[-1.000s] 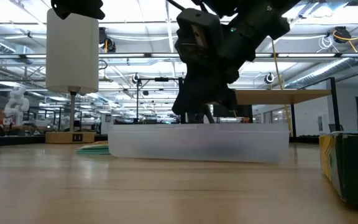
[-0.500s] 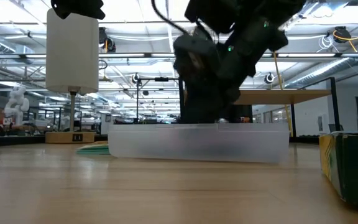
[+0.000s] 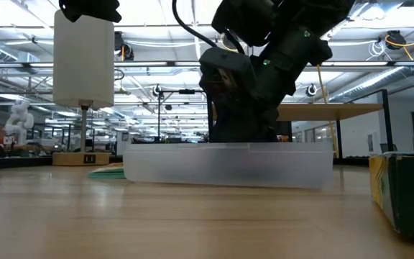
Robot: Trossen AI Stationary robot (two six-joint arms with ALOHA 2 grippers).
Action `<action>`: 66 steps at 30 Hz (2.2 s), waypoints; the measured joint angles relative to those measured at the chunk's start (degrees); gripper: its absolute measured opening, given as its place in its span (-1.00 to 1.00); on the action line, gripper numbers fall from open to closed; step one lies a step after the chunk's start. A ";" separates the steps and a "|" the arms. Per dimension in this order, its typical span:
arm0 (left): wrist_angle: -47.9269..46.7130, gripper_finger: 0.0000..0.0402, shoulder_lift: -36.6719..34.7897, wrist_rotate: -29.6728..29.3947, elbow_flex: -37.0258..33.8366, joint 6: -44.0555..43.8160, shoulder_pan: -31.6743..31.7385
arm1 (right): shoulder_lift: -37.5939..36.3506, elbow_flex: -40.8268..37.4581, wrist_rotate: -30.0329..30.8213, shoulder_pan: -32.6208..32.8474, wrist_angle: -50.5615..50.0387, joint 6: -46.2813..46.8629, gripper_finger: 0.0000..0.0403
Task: Pack school essentials
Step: Put the blue sticky notes into the purple supply box
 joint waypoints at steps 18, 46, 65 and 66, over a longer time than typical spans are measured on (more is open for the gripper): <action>0.27 -0.24 0.02 0.01 0.00 1.11 0.00 | -5.83 -0.07 0.06 -0.23 -3.82 -7.14 -1.00; 11.69 -0.11 4.33 4.54 -10.67 2.92 2.22 | -20.00 -1.49 18.30 16.87 -13.16 -17.65 -1.00; 13.93 0.24 31.48 4.60 -10.49 10.18 2.65 | -19.98 -6.78 17.92 17.00 -13.05 -18.47 -1.00; 14.44 0.22 31.83 4.46 -10.49 9.92 2.94 | -19.98 -6.78 17.92 17.00 -13.10 -18.49 -1.00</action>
